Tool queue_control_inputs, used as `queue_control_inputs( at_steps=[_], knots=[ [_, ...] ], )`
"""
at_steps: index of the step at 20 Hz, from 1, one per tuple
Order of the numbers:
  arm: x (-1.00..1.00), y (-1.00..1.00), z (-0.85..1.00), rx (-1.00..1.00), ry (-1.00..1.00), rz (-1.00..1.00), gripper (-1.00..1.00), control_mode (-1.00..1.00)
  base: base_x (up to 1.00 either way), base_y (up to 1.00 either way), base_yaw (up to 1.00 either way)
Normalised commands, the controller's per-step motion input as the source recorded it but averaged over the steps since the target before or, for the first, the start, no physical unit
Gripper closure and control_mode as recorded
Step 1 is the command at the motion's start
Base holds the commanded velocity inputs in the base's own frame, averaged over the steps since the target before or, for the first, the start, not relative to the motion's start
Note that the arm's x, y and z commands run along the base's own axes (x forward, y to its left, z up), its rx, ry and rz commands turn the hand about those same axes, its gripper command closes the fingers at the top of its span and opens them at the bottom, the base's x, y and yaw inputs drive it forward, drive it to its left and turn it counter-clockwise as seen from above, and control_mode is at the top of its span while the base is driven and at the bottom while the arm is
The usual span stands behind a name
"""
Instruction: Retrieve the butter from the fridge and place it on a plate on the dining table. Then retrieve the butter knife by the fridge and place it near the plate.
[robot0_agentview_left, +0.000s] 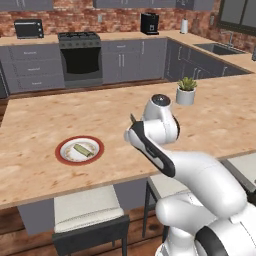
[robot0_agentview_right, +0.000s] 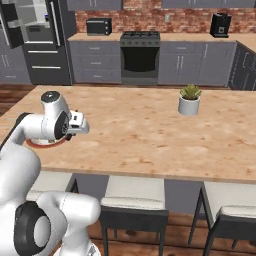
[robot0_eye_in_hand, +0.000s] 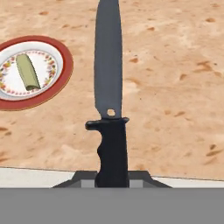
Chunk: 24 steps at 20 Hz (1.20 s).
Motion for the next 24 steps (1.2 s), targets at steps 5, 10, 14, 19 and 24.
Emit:
queue_control_inputs(
  at_steps=[5, 10, 14, 19, 24],
  knots=[
    [0.65, 0.26, -0.35, 0.00, -0.15, 0.00, 1.00, -1.00, 0.00, 0.00, 0.00],
    [0.34, 0.09, -0.16, 0.00, 0.03, 0.00, 1.00, -1.00, 0.00, 0.00, 0.00],
    [0.34, 0.00, -0.03, 0.00, 0.17, 0.00, 1.00, -1.00, 0.00, 0.00, 0.00],
    [0.29, 0.00, 0.00, 0.01, 0.24, 0.00, 1.00, -1.00, 0.00, 0.00, 0.00],
    [0.15, 0.03, -0.02, 0.03, 0.14, 0.00, 1.00, -1.00, 0.00, 0.00, 0.00]
  ],
)
